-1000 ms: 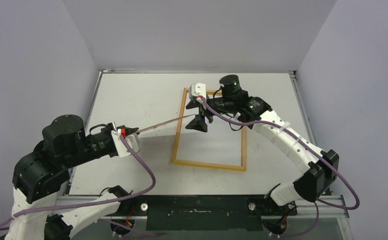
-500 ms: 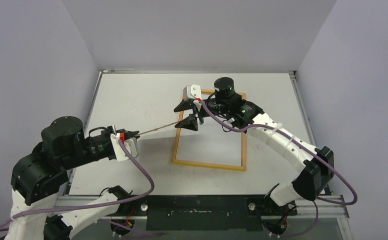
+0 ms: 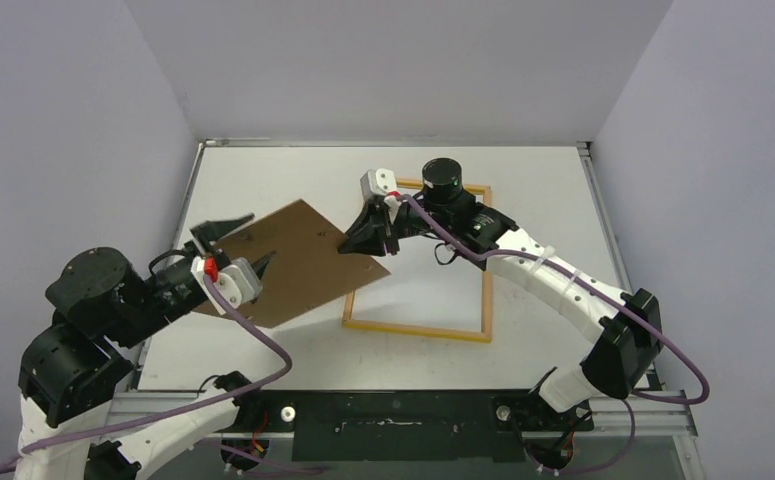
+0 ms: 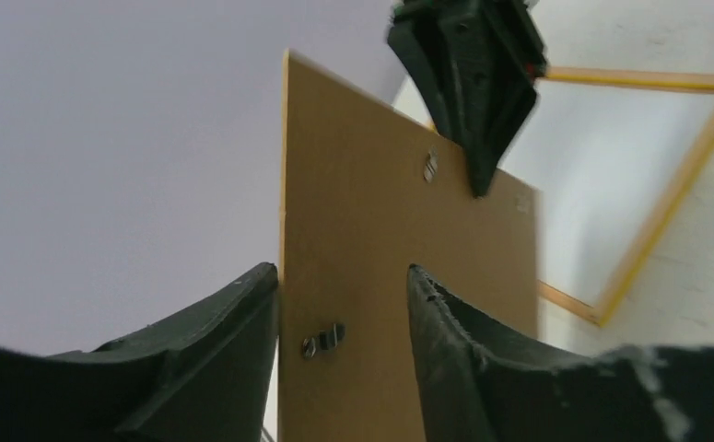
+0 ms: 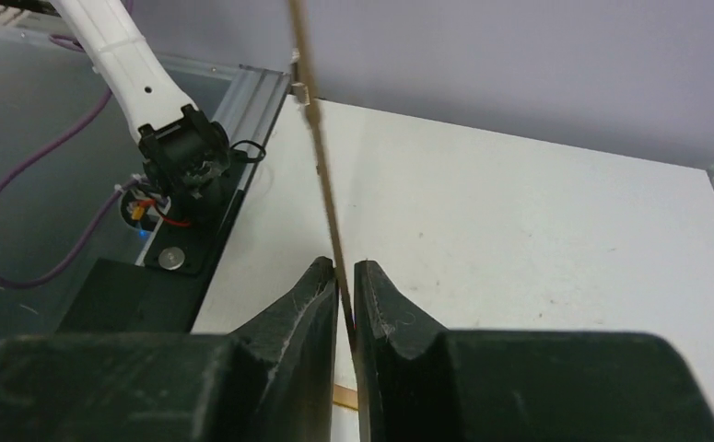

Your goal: Put the photo into the frame

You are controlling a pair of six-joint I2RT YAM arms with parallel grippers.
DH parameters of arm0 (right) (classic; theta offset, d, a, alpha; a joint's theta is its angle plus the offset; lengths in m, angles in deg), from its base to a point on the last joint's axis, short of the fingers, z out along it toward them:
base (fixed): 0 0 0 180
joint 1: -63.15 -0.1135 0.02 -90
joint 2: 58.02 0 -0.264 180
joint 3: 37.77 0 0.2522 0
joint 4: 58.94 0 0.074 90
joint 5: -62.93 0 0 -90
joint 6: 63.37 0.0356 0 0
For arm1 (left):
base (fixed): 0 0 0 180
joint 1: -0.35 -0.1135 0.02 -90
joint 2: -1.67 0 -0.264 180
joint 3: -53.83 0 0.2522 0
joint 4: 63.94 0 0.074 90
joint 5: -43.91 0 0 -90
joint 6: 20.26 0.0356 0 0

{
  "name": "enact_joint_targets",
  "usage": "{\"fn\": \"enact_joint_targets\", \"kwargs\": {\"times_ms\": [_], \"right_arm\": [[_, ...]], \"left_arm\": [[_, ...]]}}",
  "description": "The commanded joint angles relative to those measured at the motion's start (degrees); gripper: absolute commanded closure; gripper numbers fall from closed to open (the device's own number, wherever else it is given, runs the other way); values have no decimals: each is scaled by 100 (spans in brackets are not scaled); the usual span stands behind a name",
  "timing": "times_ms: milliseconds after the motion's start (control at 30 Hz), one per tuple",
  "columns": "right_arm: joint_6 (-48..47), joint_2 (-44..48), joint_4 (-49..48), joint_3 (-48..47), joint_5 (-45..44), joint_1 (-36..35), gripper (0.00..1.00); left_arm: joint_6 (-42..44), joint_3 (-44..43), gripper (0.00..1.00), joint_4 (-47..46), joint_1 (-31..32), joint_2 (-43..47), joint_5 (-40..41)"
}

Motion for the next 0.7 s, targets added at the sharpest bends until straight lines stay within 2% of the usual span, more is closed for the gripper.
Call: {"fn": "enact_joint_targets", "kwargs": {"times_ms": [0, 33, 133, 233, 433, 600, 667], "right_arm": [[1463, 330, -1084, 51, 78, 10, 95], [1688, 305, -1067, 21, 114, 15, 95], [2020, 290, -743, -64, 43, 13, 95], [2188, 270, -526, -74, -130, 29, 95], [2694, 13, -388, -125, -844, 171, 95], [3341, -316, -442, -106, -1468, 407, 95], [3796, -391, -770, 7, -1529, 517, 95]], "left_arm": [[-392, 306, 32, -2351, 30, 103, 972], [-487, 341, 20, -2595, 30, 83, 1263], [-489, 406, 11, -3166, 30, 65, 1832], [-458, 456, 9, -3512, 30, 84, 2126], [-469, 642, 7, -3500, 30, 127, 2700], [-659, 763, 2, -3082, 22, 78, 3220], [-813, 705, 4, -2630, 5, -107, 3455]]}}
